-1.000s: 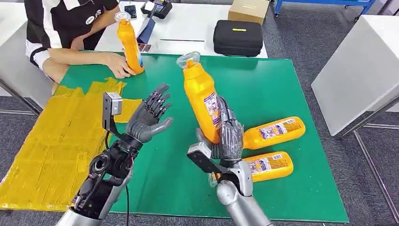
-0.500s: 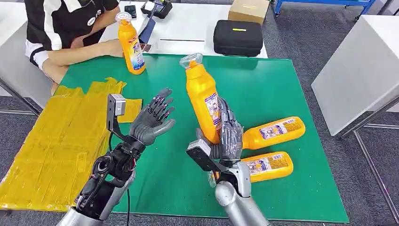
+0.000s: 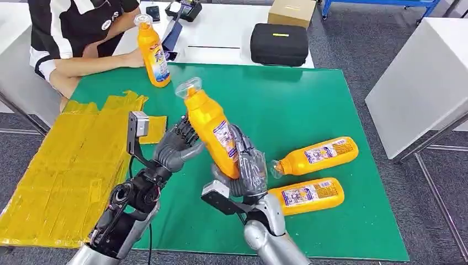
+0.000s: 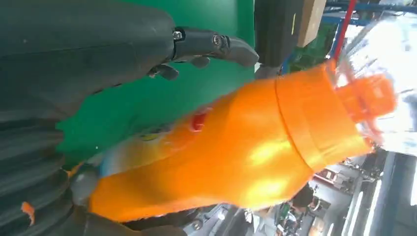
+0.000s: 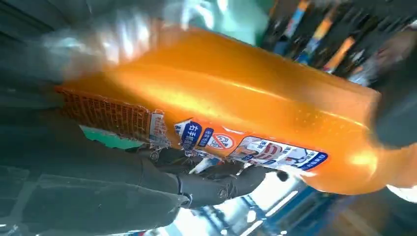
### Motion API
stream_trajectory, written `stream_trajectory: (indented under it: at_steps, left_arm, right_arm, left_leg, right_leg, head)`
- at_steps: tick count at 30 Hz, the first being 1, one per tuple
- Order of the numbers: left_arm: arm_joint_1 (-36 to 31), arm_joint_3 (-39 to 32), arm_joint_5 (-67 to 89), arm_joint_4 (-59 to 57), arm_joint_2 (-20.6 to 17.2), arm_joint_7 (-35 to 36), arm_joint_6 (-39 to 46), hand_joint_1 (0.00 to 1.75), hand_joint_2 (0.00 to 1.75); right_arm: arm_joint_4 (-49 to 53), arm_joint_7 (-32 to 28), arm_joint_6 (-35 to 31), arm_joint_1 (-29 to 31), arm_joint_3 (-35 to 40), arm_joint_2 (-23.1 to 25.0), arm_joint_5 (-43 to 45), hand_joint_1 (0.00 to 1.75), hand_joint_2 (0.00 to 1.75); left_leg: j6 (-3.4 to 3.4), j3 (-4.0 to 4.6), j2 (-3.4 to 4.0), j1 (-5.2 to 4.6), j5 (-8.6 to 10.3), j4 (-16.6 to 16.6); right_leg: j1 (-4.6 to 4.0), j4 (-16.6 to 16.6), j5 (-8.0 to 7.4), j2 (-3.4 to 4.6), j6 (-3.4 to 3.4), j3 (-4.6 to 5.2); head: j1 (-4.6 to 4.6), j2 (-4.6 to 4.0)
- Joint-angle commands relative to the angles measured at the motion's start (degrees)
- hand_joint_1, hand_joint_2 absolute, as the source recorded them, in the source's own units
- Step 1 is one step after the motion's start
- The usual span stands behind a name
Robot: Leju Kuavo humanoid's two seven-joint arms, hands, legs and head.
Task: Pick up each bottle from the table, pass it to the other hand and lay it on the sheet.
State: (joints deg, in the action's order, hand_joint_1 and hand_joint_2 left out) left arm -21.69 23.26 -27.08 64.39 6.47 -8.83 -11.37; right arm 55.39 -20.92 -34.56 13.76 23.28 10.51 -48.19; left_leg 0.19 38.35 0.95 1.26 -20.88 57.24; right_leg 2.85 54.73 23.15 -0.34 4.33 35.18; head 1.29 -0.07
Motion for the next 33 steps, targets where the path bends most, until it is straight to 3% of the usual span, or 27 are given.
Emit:
stream_trajectory:
  at_steps: [1,4,8,9,13,20,25,26,27,29,33]
  left_arm:
    - [-3.6,1.55,-0.33,-6.2,-0.66,-0.21,-0.62,0.0,1.75]
    - [-4.42,1.79,-0.53,-7.64,-0.56,-0.57,-0.95,0.0,1.75]
    - [-5.75,2.1,-1.14,-9.86,-0.6,-1.19,-2.27,0.0,1.75]
    - [-6.02,2.07,-1.21,-10.37,-0.5,-1.33,-2.31,0.0,1.75]
    - [-6.02,2.07,-1.21,-10.37,-0.5,-1.33,-2.31,0.0,1.75]
    - [-7.2,1.78,-1.54,-12.56,-0.17,-2.25,-2.85,0.0,1.75]
    - [-7.13,0.76,-1.32,-12.6,0.01,-2.73,-2.72,0.0,1.75]
    - [-7.1,0.51,-1.06,-12.53,-0.09,-2.95,-2.71,1.48,1.75]
    - [-7.05,0.31,-0.86,-12.56,-0.06,-3.09,-2.74,1.68,1.75]
    - [-7.05,0.31,-0.86,-12.56,-0.06,-3.09,-2.74,1.68,1.75]
    - [-7.05,0.31,-0.86,-12.56,-0.06,-3.09,-2.74,1.68,1.75]
  right_arm:
    - [-2.62,-3.38,-1.12,1.88,4.26,-1.62,1.36,1.75,1.75]
    - [-1.16,-8.26,2.26,1.13,5.27,-1.81,6.8,1.75,1.75]
    - [-0.45,-11.88,25.05,1.74,5.2,-3.1,22.2,1.75,1.75]
    - [-0.81,-11.85,27.62,2.06,5.05,-3.3,23.5,1.75,1.75]
    - [-0.81,-11.85,27.62,2.06,5.05,-3.3,23.5,1.75,1.75]
    - [-4.63,-12.9,41.14,4.47,4.66,-3.64,29.5,1.75,1.75]
    - [-6.95,-13.06,39.97,5.84,4.58,-2.9,28.13,1.75,1.75]
    - [-7.19,-13.14,39.75,6.1,4.47,-2.7,28.06,1.75,1.75]
    - [-7.36,-13.17,39.53,6.24,4.36,-2.63,27.98,1.75,1.75]
    - [-7.36,-13.17,39.53,6.24,4.36,-2.63,27.98,1.75,1.75]
    - [-7.36,-13.17,39.53,6.24,4.36,-2.63,27.98,1.75,1.75]
  left_leg:
    - [0.03,-0.28,-0.09,0.03,-0.11,0.0]
    - [0.05,-0.42,-0.11,0.02,-0.19,0.05]
    - [0.02,-0.2,-0.15,0.01,-0.06,-0.01]
    - [0.04,-0.38,-0.17,0.03,-0.17,0.05]
    - [0.03,-0.24,-0.18,0.02,-0.1,0.02]
    - [0.03,-0.25,-0.12,0.03,-0.08,0.01]
    - [0.03,-0.39,-0.1,0.05,-0.18,0.06]
    - [0.04,-0.48,-0.09,0.05,-0.23,0.09]
    - [0.02,-0.28,-0.06,0.05,-0.12,0.03]
    - [0.05,-0.71,-0.14,0.05,-0.38,0.14]
    - [0.03,-0.34,-0.08,0.04,-0.16,0.04]
  right_leg:
    - [-0.06,-0.01,0.11,-0.03,-0.29,-0.29]
    - [-0.06,0.04,0.19,-0.02,-0.39,-0.42]
    - [-0.04,-0.01,0.09,-0.1,-0.23,-0.21]
    - [-0.06,0.05,0.19,-0.08,-0.37,-0.4]
    - [-0.05,0.03,0.13,-0.12,-0.3,-0.27]
    - [-0.06,0.0,0.1,-0.06,-0.29,-0.27]
    - [-0.09,0.05,0.17,-0.02,-0.39,-0.38]
    - [-0.09,0.08,0.22,0.01,-0.46,-0.46]
    - [-0.09,0.02,0.11,0.0,-0.31,-0.27]
    - [-0.11,0.15,0.37,0.0,-0.66,-0.69]
    - [-0.07,0.03,0.15,-0.01,-0.34,-0.35]
  head:
    - [0.0,0.0]
    - [0.0,0.0]
    - [0.0,0.0]
    - [0.0,0.0]
    - [0.0,0.0]
    - [0.0,0.0]
    - [0.0,0.0]
    - [0.0,0.0]
    - [0.0,0.0]
    - [0.0,0.0]
    - [0.0,0.0]
